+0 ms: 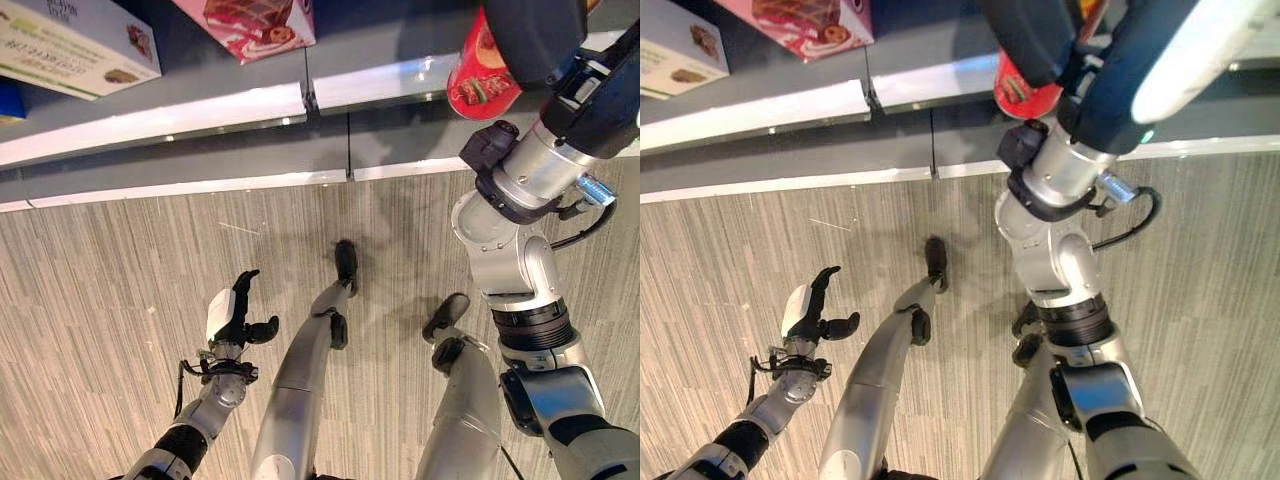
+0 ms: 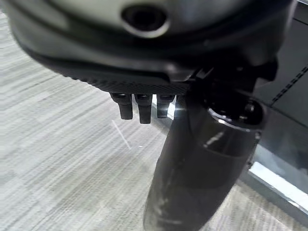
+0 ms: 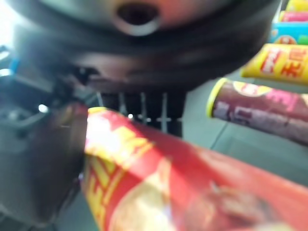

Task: Put the goods on the table back onto the shelves and tidy them up.

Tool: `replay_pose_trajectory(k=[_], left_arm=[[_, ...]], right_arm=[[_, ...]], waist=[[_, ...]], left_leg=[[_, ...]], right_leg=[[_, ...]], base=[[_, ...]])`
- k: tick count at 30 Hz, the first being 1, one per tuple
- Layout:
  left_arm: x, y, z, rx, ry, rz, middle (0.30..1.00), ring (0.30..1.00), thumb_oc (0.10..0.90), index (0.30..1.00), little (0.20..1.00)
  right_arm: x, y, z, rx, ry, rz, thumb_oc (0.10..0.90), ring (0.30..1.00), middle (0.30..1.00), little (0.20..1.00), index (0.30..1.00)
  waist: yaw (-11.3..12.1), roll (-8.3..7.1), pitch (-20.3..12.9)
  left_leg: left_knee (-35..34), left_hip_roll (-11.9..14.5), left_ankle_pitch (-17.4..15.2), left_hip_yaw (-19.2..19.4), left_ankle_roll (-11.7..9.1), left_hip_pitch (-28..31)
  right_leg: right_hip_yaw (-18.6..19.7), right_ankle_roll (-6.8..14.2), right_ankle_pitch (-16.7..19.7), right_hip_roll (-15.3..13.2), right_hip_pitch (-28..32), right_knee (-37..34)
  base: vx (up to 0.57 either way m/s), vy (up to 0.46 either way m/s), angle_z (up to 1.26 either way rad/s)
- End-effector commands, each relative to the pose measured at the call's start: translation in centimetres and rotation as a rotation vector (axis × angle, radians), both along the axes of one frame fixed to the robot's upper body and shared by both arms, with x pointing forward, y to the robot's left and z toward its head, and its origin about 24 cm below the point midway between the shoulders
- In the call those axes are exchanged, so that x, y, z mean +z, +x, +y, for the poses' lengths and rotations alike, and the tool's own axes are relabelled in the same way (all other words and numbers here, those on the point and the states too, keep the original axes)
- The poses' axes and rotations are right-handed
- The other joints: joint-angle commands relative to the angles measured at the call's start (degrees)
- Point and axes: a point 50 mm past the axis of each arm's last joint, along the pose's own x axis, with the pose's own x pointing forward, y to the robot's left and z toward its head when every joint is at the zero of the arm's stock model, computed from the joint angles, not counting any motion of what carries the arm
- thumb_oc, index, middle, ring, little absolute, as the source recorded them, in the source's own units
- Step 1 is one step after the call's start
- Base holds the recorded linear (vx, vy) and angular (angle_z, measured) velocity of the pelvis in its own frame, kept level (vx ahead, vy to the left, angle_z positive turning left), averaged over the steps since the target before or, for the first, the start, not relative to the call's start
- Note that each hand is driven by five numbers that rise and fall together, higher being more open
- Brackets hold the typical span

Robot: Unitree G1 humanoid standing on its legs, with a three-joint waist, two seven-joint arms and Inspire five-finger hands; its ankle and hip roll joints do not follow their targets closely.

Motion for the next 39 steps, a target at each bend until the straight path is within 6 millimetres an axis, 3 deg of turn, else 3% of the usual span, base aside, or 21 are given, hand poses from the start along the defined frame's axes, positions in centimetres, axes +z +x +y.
replay_pose_trajectory(k=[1,9,19,26,39], left_arm=[[-0.7,-2.1,1.3,0.055,0.051,-0.030,0.900,0.900,0.800,0.900,0.900],[-1.4,-2.4,2.0,0.158,0.030,-0.022,0.900,0.900,0.800,0.900,0.900],[-2.4,-2.7,2.3,0.180,0.029,0.042,0.900,0.900,0.800,0.900,0.900],[-3.1,-3.1,2.8,0.221,0.017,0.087,0.900,0.900,0.800,0.900,0.900],[-3.9,-3.7,3.3,0.240,0.014,0.137,0.900,0.900,0.800,0.900,0.900]], right_arm=[[2.1,-2.4,-0.4,-0.033,-0.028,-0.225,0.400,0.300,0.300,0.300,0.300],[2.6,-0.5,-3.1,-0.254,0.039,-0.188,0.400,0.300,0.300,0.300,0.300],[3.7,-0.7,-6.6,-0.414,0.178,-0.219,0.400,0.300,0.300,0.300,0.300],[3.3,-1.4,-5.9,-0.359,0.213,-0.237,0.400,0.300,0.300,0.300,0.300],[5.7,-2.5,-4.5,-0.277,0.200,-0.306,0.400,0.300,0.300,0.300,0.300]], waist=[[2.10,2.05,-3.34],[3.11,1.31,-4.58],[3.03,-0.89,-5.79],[2.79,-2.81,-5.74],[4.27,-5.08,-7.09]], left_leg=[[8.61,1.40,-14.29,-2.62,-2.17,-1.92],[9.14,0.95,-15.14,-2.86,-1.75,-2.43],[6.00,1.02,-15.18,-2.27,-2.05,-0.18],[0.94,0.84,-13.51,-1.74,-2.95,2.69],[-5.38,-0.13,-11.18,-1.93,-4.09,5.21]], right_leg=[[-1.09,0.88,2.41,1.23,4.37,-1.54],[-2.46,1.29,2.48,0.12,4.85,-1.94],[-4.14,2.01,4.15,0.32,8.81,-8.20],[-5.32,3.21,7.87,1.23,13.28,-16.22],[-7.14,4.06,11.21,3.01,18.56,-25.70]], base=[[0.03,0.016,0.05],[0.04,0.005,0.03],[0.05,0.003,-0.01],[0.02,-0.007,-0.10],[0.02,-0.021,-0.04]])
